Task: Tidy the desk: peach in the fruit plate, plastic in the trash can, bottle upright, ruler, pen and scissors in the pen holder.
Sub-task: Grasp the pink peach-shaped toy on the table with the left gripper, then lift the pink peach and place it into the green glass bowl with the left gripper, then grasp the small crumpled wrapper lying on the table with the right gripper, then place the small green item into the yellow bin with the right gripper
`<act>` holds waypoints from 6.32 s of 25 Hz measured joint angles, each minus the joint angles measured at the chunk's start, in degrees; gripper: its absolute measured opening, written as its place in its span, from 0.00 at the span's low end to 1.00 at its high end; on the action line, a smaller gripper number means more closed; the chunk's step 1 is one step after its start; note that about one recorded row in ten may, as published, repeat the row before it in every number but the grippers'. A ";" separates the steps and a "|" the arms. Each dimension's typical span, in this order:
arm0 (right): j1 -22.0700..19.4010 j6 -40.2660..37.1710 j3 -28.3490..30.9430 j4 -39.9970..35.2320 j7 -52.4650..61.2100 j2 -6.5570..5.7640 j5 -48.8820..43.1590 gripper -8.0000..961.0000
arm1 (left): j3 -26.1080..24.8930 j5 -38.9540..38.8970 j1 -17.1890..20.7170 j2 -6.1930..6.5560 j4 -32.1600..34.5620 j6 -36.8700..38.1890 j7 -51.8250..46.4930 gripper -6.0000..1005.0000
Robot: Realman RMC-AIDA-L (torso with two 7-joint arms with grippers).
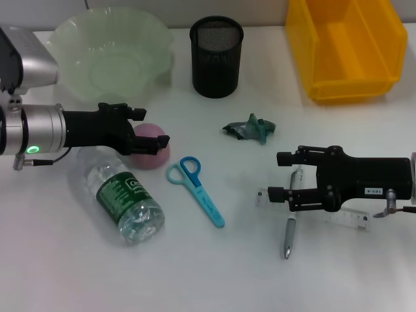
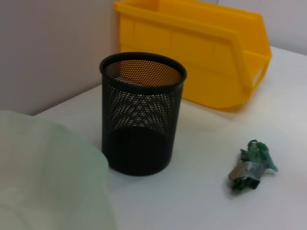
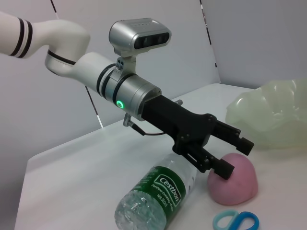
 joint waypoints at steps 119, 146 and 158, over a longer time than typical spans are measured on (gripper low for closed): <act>22.19 27.32 -23.72 -10.97 34.00 1.84 -22.26 0.85 | 47.17 -55.58 25.06 2.57 3.54 23.54 5.74 0.81; 21.91 37.38 -29.33 -1.39 26.78 2.06 -12.79 0.38 | 46.87 -55.61 25.30 2.44 3.90 23.98 5.46 0.81; 5.00 19.12 -24.55 -23.76 25.01 1.71 5.05 0.21 | 46.84 -55.73 24.88 2.41 3.99 24.10 5.14 0.81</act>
